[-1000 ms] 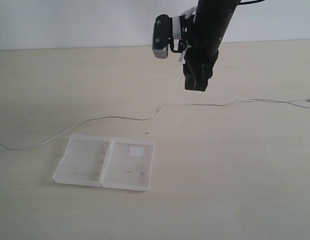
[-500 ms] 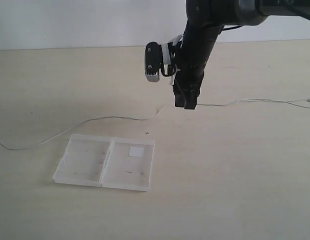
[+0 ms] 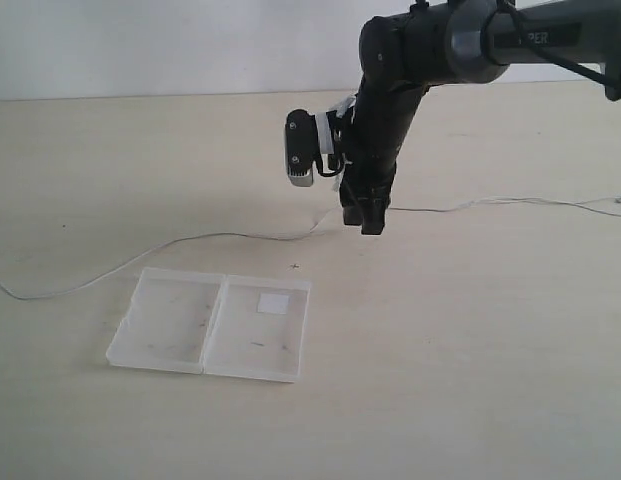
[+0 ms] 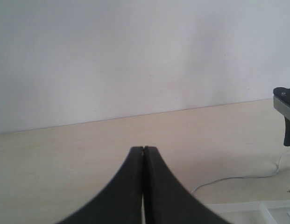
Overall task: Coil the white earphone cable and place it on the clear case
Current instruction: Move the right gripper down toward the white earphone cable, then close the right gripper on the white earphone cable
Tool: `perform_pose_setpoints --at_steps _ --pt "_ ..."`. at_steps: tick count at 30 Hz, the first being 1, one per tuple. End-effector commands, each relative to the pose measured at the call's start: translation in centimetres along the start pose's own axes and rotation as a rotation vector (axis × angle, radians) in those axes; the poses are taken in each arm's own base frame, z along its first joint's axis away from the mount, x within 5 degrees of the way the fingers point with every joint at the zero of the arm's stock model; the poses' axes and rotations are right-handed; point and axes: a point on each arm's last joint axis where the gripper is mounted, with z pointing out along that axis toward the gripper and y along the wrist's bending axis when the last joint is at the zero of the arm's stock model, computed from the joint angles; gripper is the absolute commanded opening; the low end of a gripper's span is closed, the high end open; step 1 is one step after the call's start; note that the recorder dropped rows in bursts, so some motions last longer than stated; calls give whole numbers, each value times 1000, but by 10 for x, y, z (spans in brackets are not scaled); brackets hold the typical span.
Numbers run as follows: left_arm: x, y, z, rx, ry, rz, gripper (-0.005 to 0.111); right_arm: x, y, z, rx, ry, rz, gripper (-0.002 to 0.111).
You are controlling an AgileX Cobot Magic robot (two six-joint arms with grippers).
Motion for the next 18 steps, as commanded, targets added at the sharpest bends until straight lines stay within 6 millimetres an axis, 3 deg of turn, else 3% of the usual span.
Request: perform_pose_setpoints --at_steps 1,18 --pt "-1 0 -1 -1 -8 -11 0 -2 -7 -1 70 -11 -26 44" --pt "-1 0 -1 -1 -8 -11 0 1 -7 22 72 10 -42 43"
